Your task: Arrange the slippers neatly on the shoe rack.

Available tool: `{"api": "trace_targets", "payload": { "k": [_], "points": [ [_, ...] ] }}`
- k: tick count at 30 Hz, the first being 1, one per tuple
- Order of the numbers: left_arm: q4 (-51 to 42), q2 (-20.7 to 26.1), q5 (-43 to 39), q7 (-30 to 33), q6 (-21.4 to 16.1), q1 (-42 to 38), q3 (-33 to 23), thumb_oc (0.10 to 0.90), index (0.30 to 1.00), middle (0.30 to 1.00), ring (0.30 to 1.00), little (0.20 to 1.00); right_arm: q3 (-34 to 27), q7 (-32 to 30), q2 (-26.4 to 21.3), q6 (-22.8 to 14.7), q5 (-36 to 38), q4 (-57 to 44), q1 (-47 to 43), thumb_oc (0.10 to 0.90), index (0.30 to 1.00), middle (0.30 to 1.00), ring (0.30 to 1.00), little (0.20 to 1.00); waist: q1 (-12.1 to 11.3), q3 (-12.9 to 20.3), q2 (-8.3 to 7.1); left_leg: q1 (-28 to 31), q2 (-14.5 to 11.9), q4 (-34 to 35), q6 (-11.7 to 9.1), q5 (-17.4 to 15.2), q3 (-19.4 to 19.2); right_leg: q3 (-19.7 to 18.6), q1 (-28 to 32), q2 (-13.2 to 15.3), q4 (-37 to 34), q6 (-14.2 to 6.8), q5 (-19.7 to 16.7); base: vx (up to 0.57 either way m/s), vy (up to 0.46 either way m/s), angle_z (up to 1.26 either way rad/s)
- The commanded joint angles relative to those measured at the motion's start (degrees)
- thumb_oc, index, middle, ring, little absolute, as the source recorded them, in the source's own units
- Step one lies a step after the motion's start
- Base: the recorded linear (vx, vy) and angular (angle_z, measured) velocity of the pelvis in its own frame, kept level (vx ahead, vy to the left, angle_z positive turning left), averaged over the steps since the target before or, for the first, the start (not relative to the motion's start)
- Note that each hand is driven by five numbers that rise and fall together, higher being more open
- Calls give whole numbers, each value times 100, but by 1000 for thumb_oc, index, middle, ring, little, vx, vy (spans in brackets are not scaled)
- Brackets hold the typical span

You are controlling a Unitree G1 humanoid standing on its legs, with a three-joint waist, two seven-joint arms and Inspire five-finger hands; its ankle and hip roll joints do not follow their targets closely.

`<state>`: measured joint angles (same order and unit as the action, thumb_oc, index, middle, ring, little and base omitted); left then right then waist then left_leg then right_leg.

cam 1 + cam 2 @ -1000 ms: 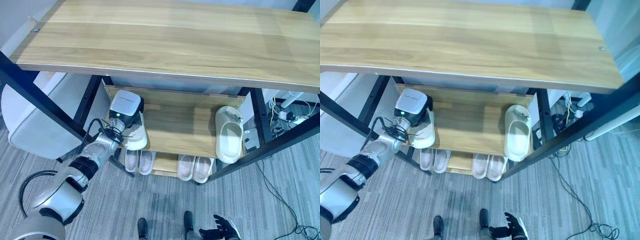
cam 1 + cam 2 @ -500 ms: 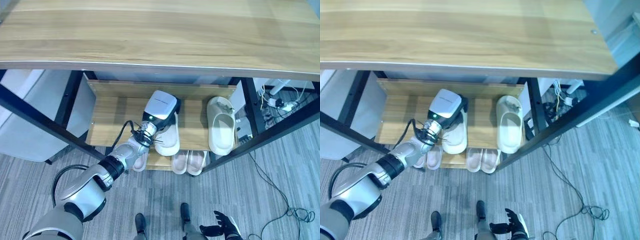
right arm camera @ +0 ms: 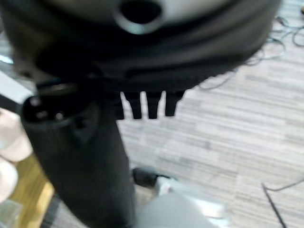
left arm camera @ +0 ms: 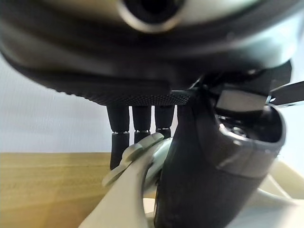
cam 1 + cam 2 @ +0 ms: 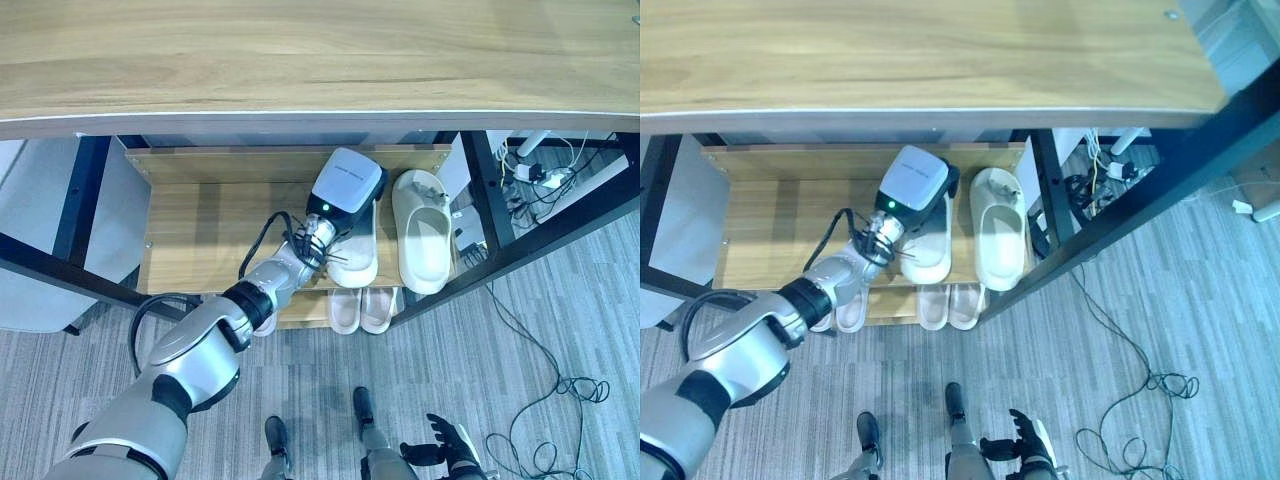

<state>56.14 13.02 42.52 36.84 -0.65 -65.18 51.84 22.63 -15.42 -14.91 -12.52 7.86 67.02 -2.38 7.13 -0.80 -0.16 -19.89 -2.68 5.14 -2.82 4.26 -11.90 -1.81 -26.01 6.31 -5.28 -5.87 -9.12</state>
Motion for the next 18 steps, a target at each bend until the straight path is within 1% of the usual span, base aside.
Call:
{"api": "trace_targets", "payload": {
  "k": [1, 2, 3, 4, 6, 8, 10, 11, 12, 13, 18],
  "points": [
    [906, -1, -236, -12, 400, -919, -428, 800, 900, 900, 900, 900, 50, -57, -379, -183, -71, -129, -117, 800, 900, 900, 900, 900, 58, -316, 166, -43, 191, -14, -42, -249, 332, 247, 165, 57, 28, -528, 193, 0, 0, 0],
    [903, 0, -237, -13, 401, -917, -429, 800, 900, 900, 900, 900, 51, -57, -380, -183, -71, -129, -115, 800, 900, 900, 900, 900, 59, -314, 167, -43, 190, -14, -42, -250, 331, 247, 165, 56, 28, -528, 193, 0, 0, 0],
    [899, -57, -629, 24, 299, -752, -719, 800, 900, 900, 900, 900, 53, -62, -355, -191, -76, -158, -87, 800, 900, 900, 900, 900, 37, -292, 168, 18, 186, -14, -46, -277, 354, 261, 223, 45, 28, -515, 226, 0, 0, 0],
    [836, -60, -822, 84, 260, -698, -847, 800, 900, 900, 900, 900, 34, -40, -359, -180, -41, -181, -66, 800, 900, 900, 900, 900, 36, -257, 162, 11, 194, -14, -52, -256, 366, 275, 215, 50, 28, -507, 219, 0, 0, 0],
    [749, -129, -1024, 96, 196, -498, -1006, 800, 900, 900, 900, 900, 16, -47, -331, -165, -56, -184, -15, 800, 900, 900, 900, 900, 18, -237, 163, 49, 200, -14, -54, -260, 382, 297, 256, 49, 28, -502, 239, 0, 0, 0],
    [706, -188, -1025, 94, 188, -343, -1040, 800, 900, 900, 900, 900, -25, -39, -340, -135, -36, -154, -10, 800, 900, 900, 900, 900, 0, -222, 164, 81, 205, -14, -54, -265, 399, 313, 298, 50, 28, -495, 248, 0, 0, 0],
    [564, -387, -867, 61, 193, -105, -956, 800, 900, 900, 900, 900, -55, -3, -338, -100, 2, -59, -43, 800, 900, 900, 900, 900, -42, -214, 165, 173, 199, -14, -57, -272, 436, 353, 413, 58, 35, -478, 278, 0, 0, 0],
    [564, -387, -867, 61, 193, -105, -956, 800, 900, 900, 900, 900, -55, -3, -338, -100, 2, -59, -43, 800, 900, 900, 900, 900, -42, -216, 165, 175, 199, -14, -57, -272, 437, 354, 415, 58, 35, -478, 278, -10, -2, 9],
    [464, -565, -604, -37, 160, 70, -778, 800, 900, 900, 900, 900, -54, 15, -337, -80, 0, 28, -66, 800, 900, 900, 900, 900, -73, -211, 166, 213, 204, -14, -53, -282, 451, 373, 467, 56, 36, -475, 308, -17, 5, 12],
    [434, -626, -522, -76, 151, 105, -722, 800, 900, 900, 900, 900, -59, 33, -337, -67, 15, 79, -96, 800, 900, 900, 900, 900, -84, -210, 164, 233, 209, -14, -53, -285, 461, 379, 493, 49, 36, -475, 316, -17, 5, 18],
    [445, -751, -250, -238, 111, 292, -537, 800, 900, 900, 900, 900, -90, 88, -338, -39, 70, 245, -120, 800, 900, 900, 900, 900, -127, -154, 122, 317, 186, -14, -49, -297, 483, 401, 594, 42, 32, -469, 342, -6, -16, 8]
  ]
}}
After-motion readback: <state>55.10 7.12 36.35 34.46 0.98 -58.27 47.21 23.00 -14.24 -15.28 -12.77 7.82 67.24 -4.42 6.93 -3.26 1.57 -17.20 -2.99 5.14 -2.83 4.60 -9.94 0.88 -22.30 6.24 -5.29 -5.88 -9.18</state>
